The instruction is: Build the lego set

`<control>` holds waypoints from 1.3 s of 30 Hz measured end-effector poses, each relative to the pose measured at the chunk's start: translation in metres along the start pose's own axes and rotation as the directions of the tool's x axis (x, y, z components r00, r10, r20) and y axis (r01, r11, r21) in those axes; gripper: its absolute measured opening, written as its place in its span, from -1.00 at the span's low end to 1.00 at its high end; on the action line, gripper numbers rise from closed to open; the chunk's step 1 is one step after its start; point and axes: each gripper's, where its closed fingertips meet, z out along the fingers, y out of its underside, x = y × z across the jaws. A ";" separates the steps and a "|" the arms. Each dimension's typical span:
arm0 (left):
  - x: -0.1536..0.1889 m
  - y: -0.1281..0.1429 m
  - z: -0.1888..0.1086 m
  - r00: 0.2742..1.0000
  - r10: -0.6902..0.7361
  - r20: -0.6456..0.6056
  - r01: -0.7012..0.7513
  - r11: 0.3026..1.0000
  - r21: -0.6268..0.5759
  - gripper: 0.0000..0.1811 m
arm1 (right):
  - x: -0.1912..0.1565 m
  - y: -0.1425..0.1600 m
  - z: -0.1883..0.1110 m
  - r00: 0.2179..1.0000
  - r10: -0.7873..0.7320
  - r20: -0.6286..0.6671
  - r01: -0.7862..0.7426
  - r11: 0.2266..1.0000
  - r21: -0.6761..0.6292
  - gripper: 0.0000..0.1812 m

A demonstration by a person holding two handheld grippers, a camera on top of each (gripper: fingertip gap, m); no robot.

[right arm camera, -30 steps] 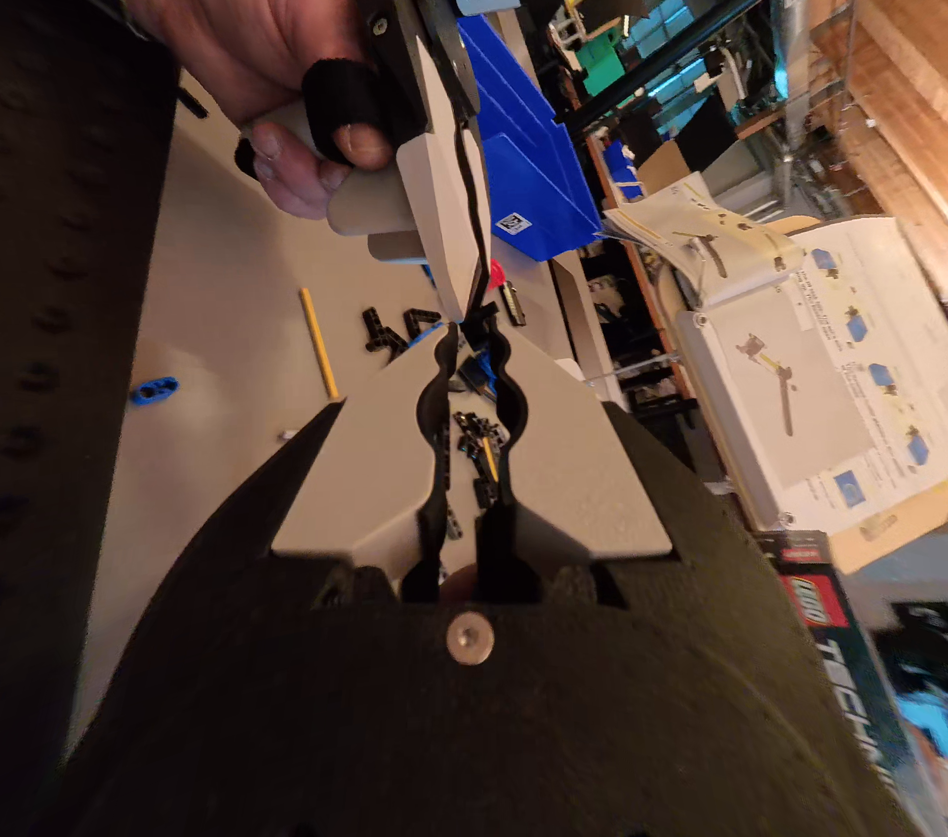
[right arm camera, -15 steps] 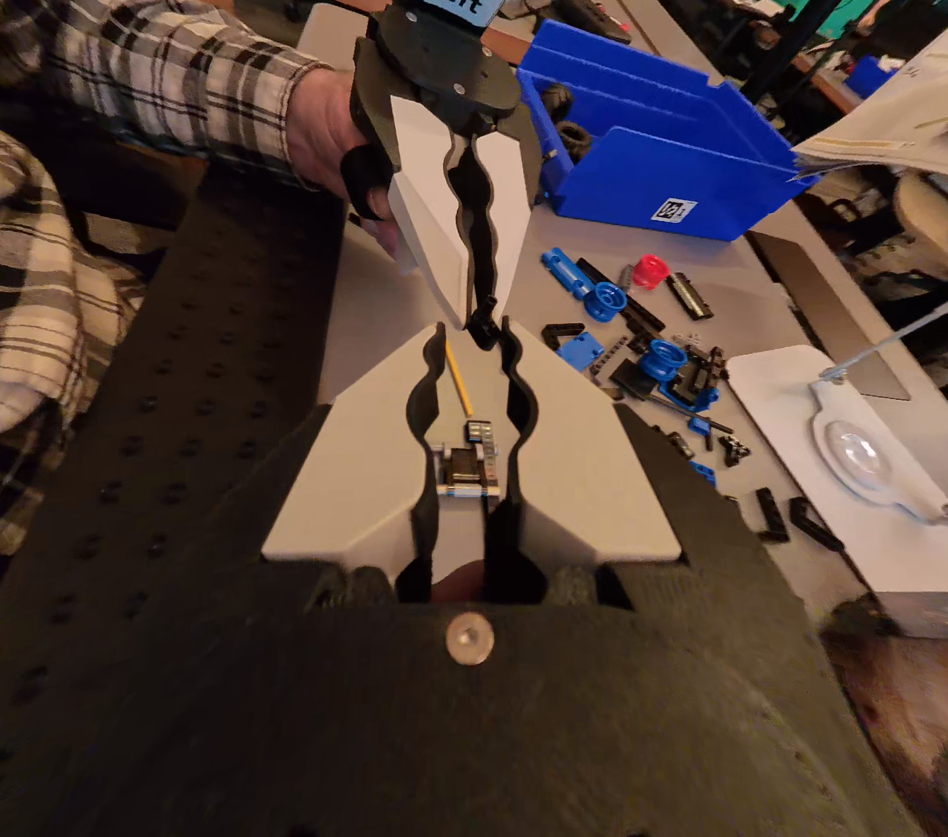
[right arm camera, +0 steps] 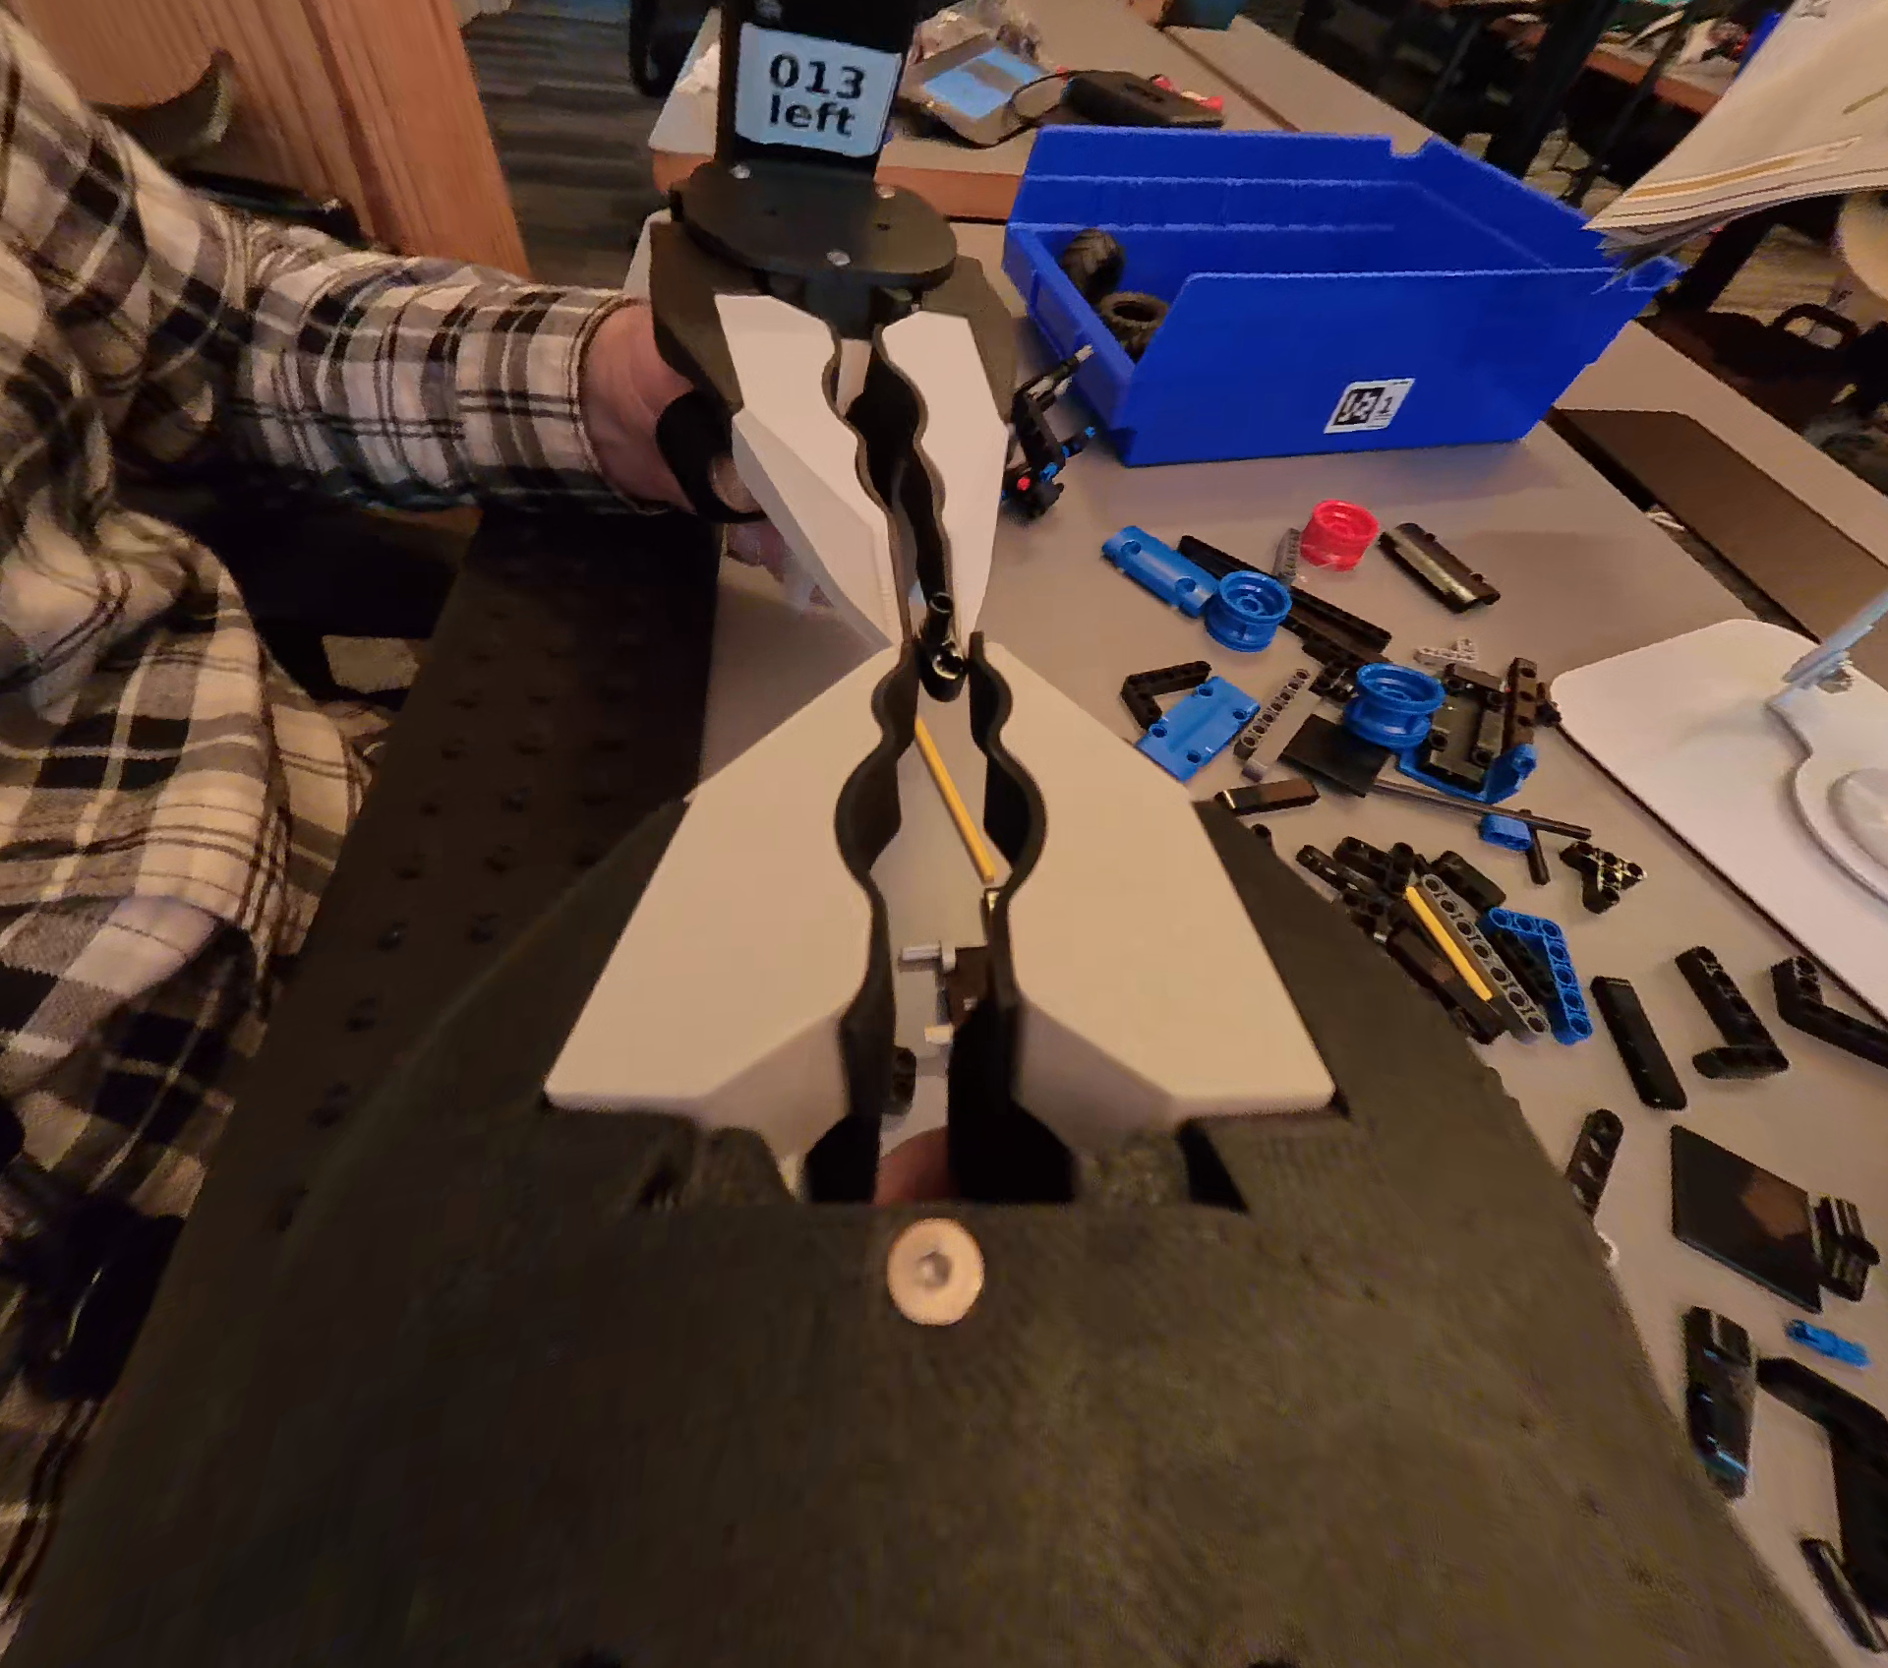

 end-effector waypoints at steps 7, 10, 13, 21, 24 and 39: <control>-0.005 -0.008 -0.003 0.999 -0.031 0.018 0.030 0.998 0.051 -0.94 | 0.006 -0.008 0.001 0.995 0.037 -0.095 -0.031 0.997 0.067 -0.91; -0.007 -0.013 -0.005 0.998 -0.060 0.017 0.059 0.994 0.090 -0.93 | 0.009 -0.014 0.001 0.987 0.076 -0.140 -0.058 0.990 0.125 -0.91; -0.008 -0.017 -0.005 0.996 -0.084 0.008 0.083 0.990 0.116 -0.89 | 0.011 -0.019 0.000 0.978 0.115 -0.171 -0.084 0.980 0.183 -0.92; -0.008 -0.017 -0.005 0.994 -0.113 -0.012 0.113 0.985 0.130 -0.89 | 0.012 -0.023 0.004 0.969 0.172 -0.179 -0.127 0.963 0.236 -0.92; -0.008 -0.020 -0.007 0.993 -0.119 -0.017 0.120 0.982 0.148 -0.91 | 0.013 -0.026 0.003 0.966 0.190 -0.175 -0.141 0.955 0.260 -0.92; -0.009 -0.025 -0.009 0.988 -0.148 -0.039 0.153 0.969 0.195 -0.90 | 0.012 -0.026 0.000 0.964 0.233 -0.125 -0.185 0.933 0.309 -0.93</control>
